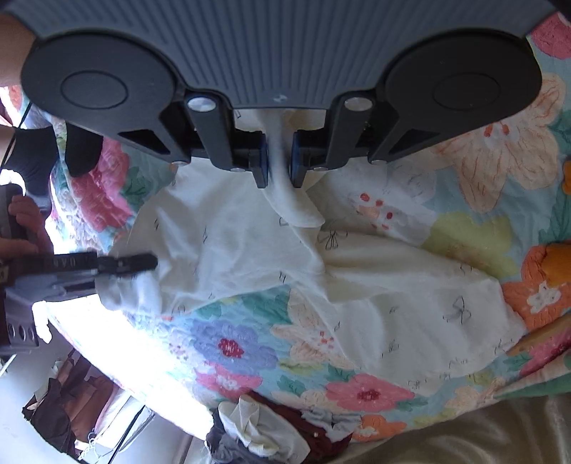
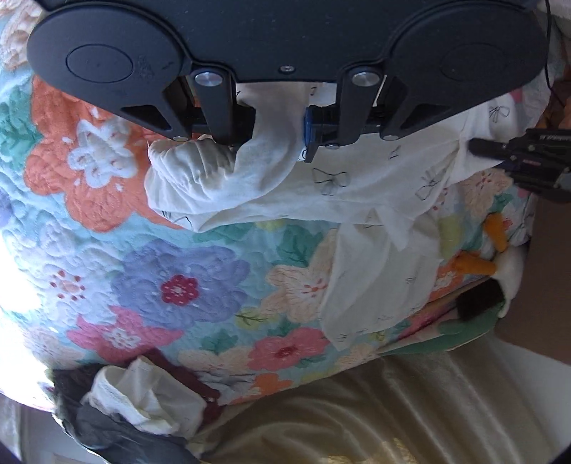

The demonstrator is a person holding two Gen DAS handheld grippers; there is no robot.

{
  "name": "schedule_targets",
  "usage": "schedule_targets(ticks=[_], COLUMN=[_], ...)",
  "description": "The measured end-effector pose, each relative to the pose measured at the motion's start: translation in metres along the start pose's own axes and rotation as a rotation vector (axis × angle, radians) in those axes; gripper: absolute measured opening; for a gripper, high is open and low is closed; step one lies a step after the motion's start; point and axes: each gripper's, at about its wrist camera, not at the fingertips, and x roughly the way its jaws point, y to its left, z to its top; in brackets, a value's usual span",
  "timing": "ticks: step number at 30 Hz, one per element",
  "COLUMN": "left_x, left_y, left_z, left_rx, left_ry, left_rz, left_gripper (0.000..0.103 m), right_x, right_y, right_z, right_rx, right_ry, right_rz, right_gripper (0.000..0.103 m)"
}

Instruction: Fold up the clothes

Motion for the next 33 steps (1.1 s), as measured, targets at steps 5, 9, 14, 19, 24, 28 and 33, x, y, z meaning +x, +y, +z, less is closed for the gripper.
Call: schedule_targets(ticks=[5,9,14,19,24,28,33], left_x=[-0.022,-0.002,0.049,0.076,0.080,0.088,0.090], left_y=[-0.021,-0.043,-0.076,-0.062,-0.050,-0.045,-0.034], left_z=[0.024,0.037,0.031,0.023,0.005,-0.002,-0.012], left_rx=[0.003,-0.029,0.027,-0.141,-0.171,-0.139,-0.134], left_ry=[-0.134,-0.083,0.080,0.176,0.145,0.161,0.149], left_rz=[-0.023,-0.172,-0.218,-0.181,-0.262,-0.072,0.040], left_gripper=[0.046,0.059,0.065,0.091,0.047,0.022,0.022], right_x=[0.004,0.015,0.018,0.012,0.006,-0.002,-0.018], right_y=[0.040,0.073,0.085,0.088,0.079,0.066,0.053], right_z=[-0.009,-0.025,-0.033,-0.038,-0.036,-0.030,-0.016], right_rx=[-0.157,-0.265,-0.330,-0.382,-0.345,-0.256,-0.115], right_ry=[0.055,0.169,0.194,0.193,0.186,0.193,0.190], right_rz=[0.189,0.296,0.271,0.233,0.199,0.188,0.202], right_gripper=[0.022,0.021,0.021,0.021,0.025,0.041,0.042])
